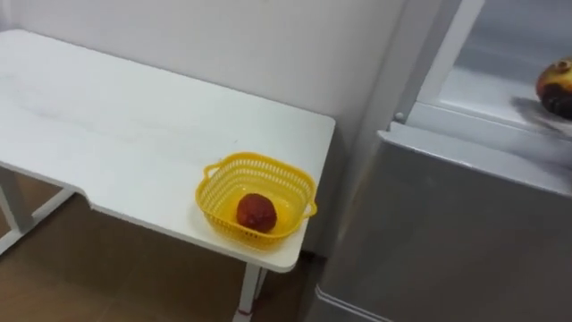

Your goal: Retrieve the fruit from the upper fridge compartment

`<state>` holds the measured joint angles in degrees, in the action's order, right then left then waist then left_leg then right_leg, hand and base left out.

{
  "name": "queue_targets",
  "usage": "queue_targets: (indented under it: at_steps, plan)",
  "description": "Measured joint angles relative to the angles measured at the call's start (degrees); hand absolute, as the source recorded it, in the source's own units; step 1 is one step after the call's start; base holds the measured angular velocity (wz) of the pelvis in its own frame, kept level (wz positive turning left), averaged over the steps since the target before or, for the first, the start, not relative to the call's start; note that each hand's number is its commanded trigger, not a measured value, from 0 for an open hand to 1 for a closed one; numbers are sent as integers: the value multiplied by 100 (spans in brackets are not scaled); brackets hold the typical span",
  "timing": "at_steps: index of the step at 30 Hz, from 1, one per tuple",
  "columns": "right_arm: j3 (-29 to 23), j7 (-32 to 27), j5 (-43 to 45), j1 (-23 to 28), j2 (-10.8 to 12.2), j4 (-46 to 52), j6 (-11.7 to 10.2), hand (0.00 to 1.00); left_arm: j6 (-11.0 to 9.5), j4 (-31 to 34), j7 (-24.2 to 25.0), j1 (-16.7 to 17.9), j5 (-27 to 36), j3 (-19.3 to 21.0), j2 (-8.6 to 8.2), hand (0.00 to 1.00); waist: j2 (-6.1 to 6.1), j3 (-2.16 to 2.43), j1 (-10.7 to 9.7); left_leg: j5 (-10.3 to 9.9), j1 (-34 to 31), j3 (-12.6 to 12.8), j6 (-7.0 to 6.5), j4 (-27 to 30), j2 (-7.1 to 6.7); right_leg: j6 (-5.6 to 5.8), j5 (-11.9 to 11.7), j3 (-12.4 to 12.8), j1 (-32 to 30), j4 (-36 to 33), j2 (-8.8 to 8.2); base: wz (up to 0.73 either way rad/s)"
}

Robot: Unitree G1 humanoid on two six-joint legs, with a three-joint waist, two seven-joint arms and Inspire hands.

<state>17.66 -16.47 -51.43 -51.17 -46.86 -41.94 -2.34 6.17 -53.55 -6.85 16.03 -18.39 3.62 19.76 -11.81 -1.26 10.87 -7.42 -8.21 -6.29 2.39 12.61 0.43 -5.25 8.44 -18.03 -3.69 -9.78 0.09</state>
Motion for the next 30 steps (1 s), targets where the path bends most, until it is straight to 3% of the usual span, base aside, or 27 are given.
queue_targets:
  at_steps: [3,6,9,13,18,20,25,30]
  plan:
    - [-408,225,119,505,218,939,104,100,-13,-6,-21,10,7,93,-188,0,87,30,-195,-7,143,30,-10,-7,-7,21,6,13,135,22,-13,-1]
    - [-1024,255,520,1413,478,2198,152,100,-44,38,-117,103,27,110,-441,0,230,87,-300,-71,300,142,-74,1,-2,66,35,48,301,31,-13,-2]
    - [-1141,230,722,2134,530,3219,178,100,-38,38,-179,154,26,109,-594,0,348,117,-342,-89,478,191,-86,-44,-10,90,56,145,425,13,-25,-11]
    - [-1416,182,1264,2661,706,4398,203,100,-116,3,-285,146,26,117,-612,0,504,90,-488,-113,646,400,-119,-98,24,117,82,335,490,9,-12,-16]
    - [-1746,67,1719,3068,884,5405,101,100,-174,-90,-304,188,66,229,-667,0,708,109,-594,-158,884,544,-168,-174,11,166,74,525,681,4,-6,-17]
    - [-1810,44,1876,3230,930,5759,-1,100,-258,-101,-306,224,81,249,-667,0,724,125,-645,-159,919,582,-170,-203,12,170,76,559,689,4,-7,-13]
    - [-1769,139,2265,3391,1355,6110,-278,100,-427,-325,-308,197,74,165,-704,0,729,113,-736,-162,1149,667,-175,-310,12,188,92,666,829,18,-3,-10]
    - [-1481,526,3108,3429,1658,6150,-282,100,-431,-458,-299,130,77,-23,-736,0,742,100,-726,-205,1171,727,-196,-307,18,210,112,713,842,19,1,-5]
